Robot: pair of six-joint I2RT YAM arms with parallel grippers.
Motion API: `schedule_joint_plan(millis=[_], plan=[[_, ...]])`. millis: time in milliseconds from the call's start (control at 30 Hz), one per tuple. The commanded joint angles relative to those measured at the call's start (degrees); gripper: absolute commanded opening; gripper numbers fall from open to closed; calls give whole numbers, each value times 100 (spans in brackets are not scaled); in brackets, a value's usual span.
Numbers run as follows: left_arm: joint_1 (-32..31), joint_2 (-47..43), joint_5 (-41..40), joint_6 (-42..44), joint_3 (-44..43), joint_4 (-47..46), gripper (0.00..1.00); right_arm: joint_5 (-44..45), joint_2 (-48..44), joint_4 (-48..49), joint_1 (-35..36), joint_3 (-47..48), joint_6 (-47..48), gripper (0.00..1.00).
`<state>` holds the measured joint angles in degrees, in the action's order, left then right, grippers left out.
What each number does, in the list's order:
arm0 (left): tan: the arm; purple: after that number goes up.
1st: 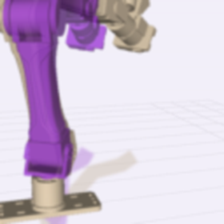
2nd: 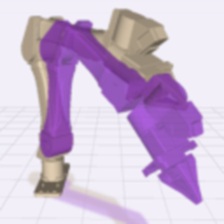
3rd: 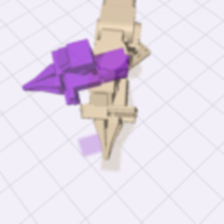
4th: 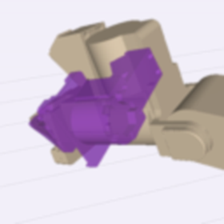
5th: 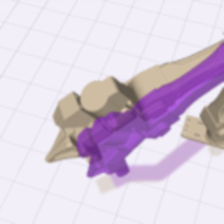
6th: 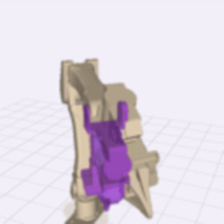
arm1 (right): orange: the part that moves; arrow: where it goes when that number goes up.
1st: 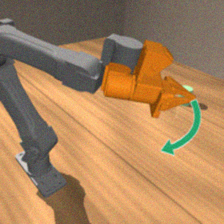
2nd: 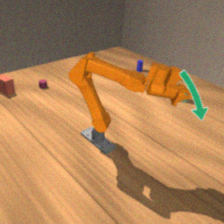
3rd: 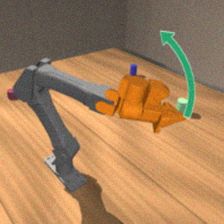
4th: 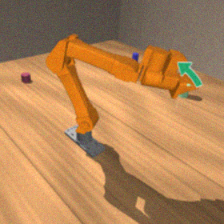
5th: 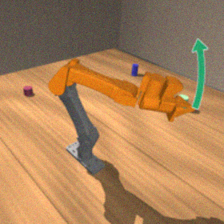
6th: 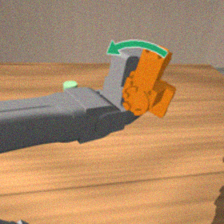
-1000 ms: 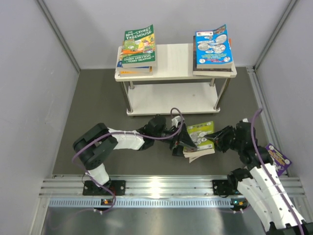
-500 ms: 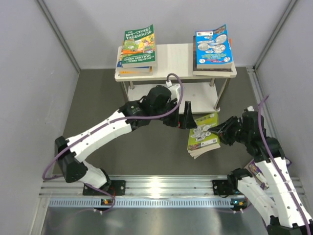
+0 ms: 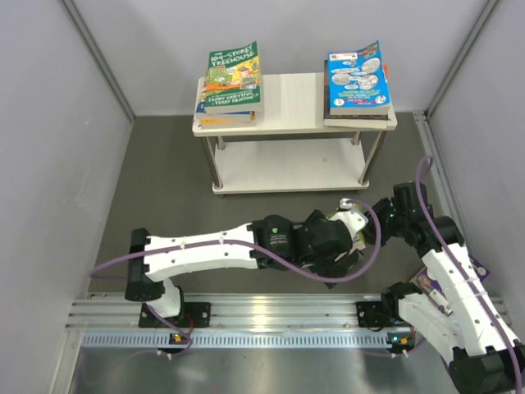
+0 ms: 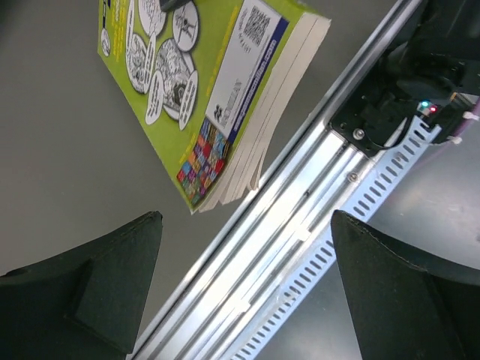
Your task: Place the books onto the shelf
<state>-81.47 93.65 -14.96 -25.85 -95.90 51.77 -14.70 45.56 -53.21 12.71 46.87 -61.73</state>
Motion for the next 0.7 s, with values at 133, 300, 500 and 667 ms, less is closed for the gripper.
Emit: schedule_joint_plan(millis=[133,300,500,667], plan=[[-360,812,-1008,474,-1141,325,99,-270,-91,206,223,323,-277,0],[-501,1428,-1202,563,-1502,475,91,-402,-144,118,241,445,-322,0],[-501,1543,-1175,484,-1467,422,20,-499,-188,-84,241,665,-322,0],[-510,1411,-1413,379,-1309,387,0,-639,-188,-93,241,788,-348,0]])
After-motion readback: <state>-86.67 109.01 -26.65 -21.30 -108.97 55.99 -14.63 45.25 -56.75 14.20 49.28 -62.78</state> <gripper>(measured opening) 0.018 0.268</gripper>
